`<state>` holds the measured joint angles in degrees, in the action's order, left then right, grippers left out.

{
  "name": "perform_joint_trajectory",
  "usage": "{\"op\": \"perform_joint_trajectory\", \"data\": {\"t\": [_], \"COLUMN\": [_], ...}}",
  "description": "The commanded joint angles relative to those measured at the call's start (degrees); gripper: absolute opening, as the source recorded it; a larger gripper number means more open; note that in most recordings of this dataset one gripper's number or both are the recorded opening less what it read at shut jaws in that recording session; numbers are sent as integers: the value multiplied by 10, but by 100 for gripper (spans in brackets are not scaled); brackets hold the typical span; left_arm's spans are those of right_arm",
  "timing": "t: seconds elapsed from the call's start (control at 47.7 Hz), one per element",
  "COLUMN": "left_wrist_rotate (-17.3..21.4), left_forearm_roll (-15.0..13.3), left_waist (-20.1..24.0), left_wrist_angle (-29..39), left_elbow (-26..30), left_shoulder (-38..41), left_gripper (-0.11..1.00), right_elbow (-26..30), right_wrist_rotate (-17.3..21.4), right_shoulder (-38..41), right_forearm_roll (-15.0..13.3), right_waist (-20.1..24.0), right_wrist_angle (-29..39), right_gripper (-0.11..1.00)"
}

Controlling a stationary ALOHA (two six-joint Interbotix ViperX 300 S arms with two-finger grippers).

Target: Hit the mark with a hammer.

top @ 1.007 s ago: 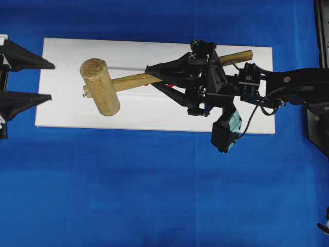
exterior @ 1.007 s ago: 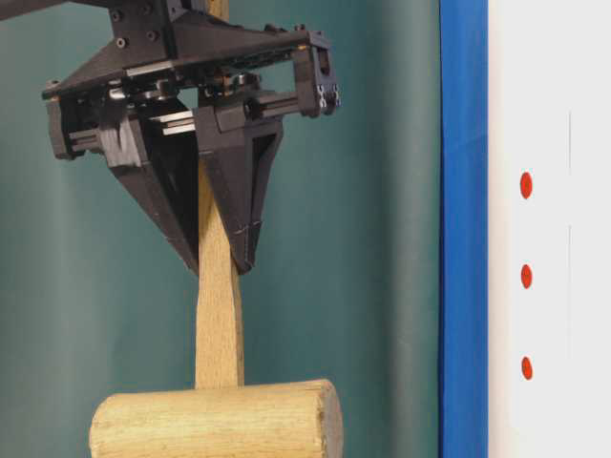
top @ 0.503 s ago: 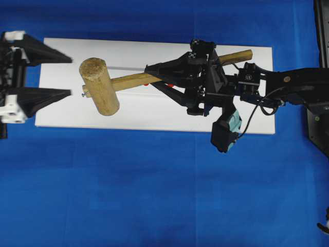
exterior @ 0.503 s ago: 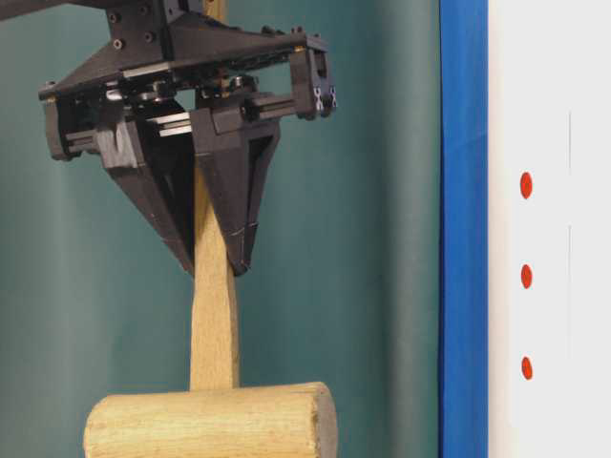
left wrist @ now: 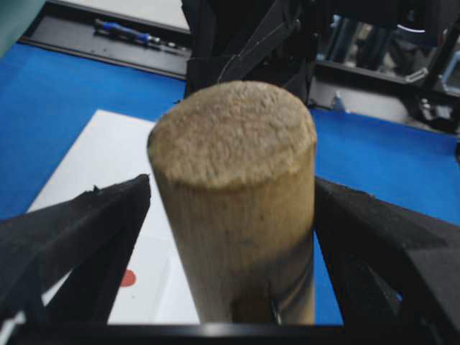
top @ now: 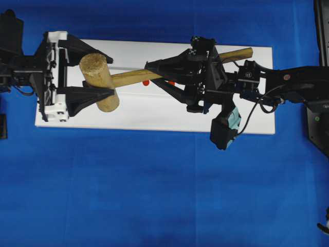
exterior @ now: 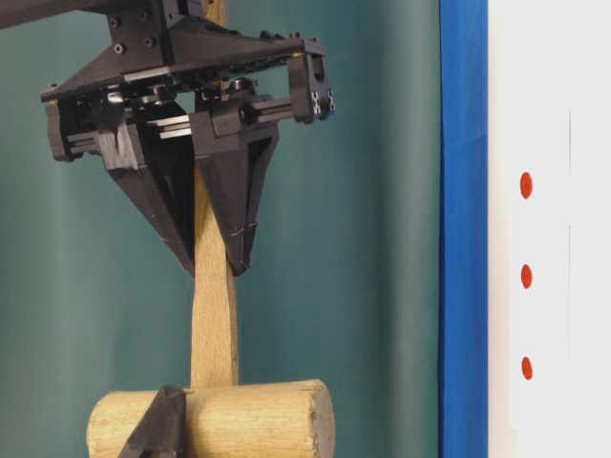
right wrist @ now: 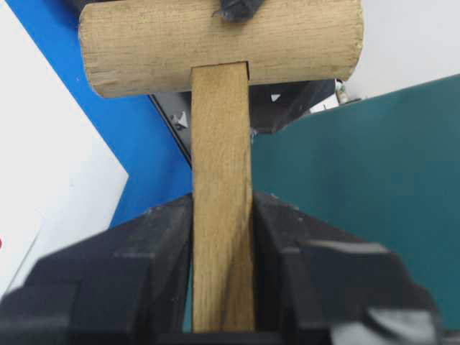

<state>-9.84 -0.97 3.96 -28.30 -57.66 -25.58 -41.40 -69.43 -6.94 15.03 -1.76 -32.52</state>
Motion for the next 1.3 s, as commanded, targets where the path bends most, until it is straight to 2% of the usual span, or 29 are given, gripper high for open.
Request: {"op": "perform_joint_trajectory", "data": {"t": [0.0, 0.21, 0.294, 0.398, 1.027, 1.111, 1.279], "left_wrist_rotate": [1, -1, 1, 2, 7, 6, 8], "left_forearm_roll": [-1, 0, 0, 1, 2, 2, 2], "left_waist": [2, 2, 2, 2, -2, -1, -2], "left_wrist_angle": [-4, -4, -4, -4, -4, -4, -3], "left_elbow": [17, 18, 19, 18, 11, 9, 6], "left_shoulder": [0, 1, 2, 1, -7, -10, -15], "left_gripper": [93, 88, 73, 45, 45, 45, 45], "right_elbow": [21, 21, 22, 22, 28, 29, 27], "right_wrist_rotate": [1, 1, 1, 1, 3, 3, 2], "right_shoulder": [-9, -10, -9, -9, -9, -9, -11], "right_forearm_roll": [0, 0, -1, -1, 1, 1, 1], "right_waist": [-1, -2, -2, -2, -4, -4, -4], "right_wrist_angle": [-10, -18, -20, -18, -7, -4, 5], "right_gripper": [10, 9, 9, 9, 11, 25, 75]}}
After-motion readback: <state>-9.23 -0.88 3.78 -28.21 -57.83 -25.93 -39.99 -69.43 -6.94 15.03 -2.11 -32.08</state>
